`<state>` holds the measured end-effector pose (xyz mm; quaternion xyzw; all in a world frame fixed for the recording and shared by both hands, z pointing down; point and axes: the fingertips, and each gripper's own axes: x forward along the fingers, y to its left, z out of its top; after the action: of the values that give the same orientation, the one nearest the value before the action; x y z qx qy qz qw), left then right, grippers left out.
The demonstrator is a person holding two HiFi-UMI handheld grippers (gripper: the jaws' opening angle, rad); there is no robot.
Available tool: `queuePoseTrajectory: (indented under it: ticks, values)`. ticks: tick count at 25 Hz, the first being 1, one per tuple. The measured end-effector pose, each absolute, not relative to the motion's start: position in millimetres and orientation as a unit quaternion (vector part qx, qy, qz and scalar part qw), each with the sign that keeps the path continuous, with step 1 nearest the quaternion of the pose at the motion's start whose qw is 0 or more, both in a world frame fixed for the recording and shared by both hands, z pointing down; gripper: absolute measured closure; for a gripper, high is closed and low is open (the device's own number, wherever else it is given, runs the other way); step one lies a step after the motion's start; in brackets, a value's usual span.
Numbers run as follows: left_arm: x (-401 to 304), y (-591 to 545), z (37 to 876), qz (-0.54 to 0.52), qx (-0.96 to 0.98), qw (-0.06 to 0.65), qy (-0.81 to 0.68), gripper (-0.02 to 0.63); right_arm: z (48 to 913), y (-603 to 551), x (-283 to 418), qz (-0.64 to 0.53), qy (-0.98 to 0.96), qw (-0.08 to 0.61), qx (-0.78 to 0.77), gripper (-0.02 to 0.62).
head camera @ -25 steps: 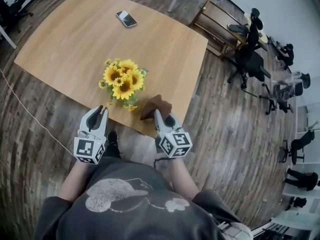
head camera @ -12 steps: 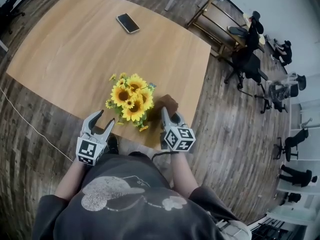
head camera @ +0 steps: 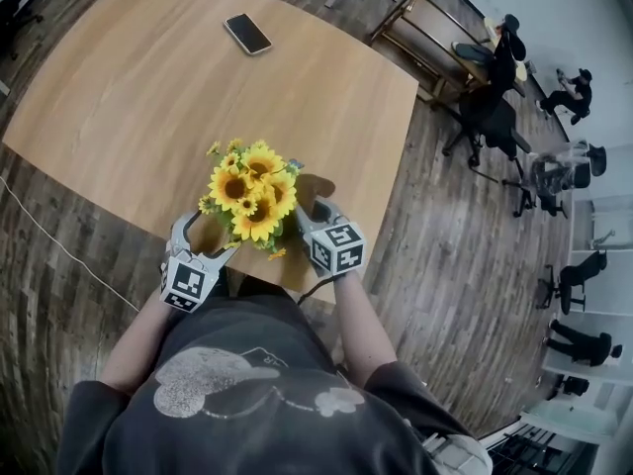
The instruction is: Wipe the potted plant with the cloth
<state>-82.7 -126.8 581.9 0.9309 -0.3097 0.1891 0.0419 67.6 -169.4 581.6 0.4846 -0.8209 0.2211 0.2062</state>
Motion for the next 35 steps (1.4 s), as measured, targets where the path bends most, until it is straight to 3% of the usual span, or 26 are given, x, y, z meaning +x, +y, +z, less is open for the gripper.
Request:
queuePoseTrajectory:
  ticks: [5, 25, 31, 35]
  values:
    - [-64.2, -141.2, 586.9, 0.199, 0.926, 0.048, -0.316, 0.124, 587.0, -183.6, 45.8, 0.215, -0.854, 0.214, 0.423, 0.546]
    - [-56.4, -151.2, 588.3, 0.204, 0.909, 0.069, -0.357, 0.154, 578.9, -125.2, 9.3, 0.23, -0.906, 0.195, 0.297, 0.546]
    - [-55.9, -150.8, 589.5, 0.2, 0.908, 0.075, -0.362, 0.16, 580.0, -85.2, -15.6, 0.22, -0.925, 0.216, 0.222, 0.546]
    - [-54.9, -150.6, 587.4, 0.201, 0.911, 0.075, -0.352, 0.161, 576.3, -83.4, -4.9, 0.22, -0.921, 0.209, 0.245, 0.546]
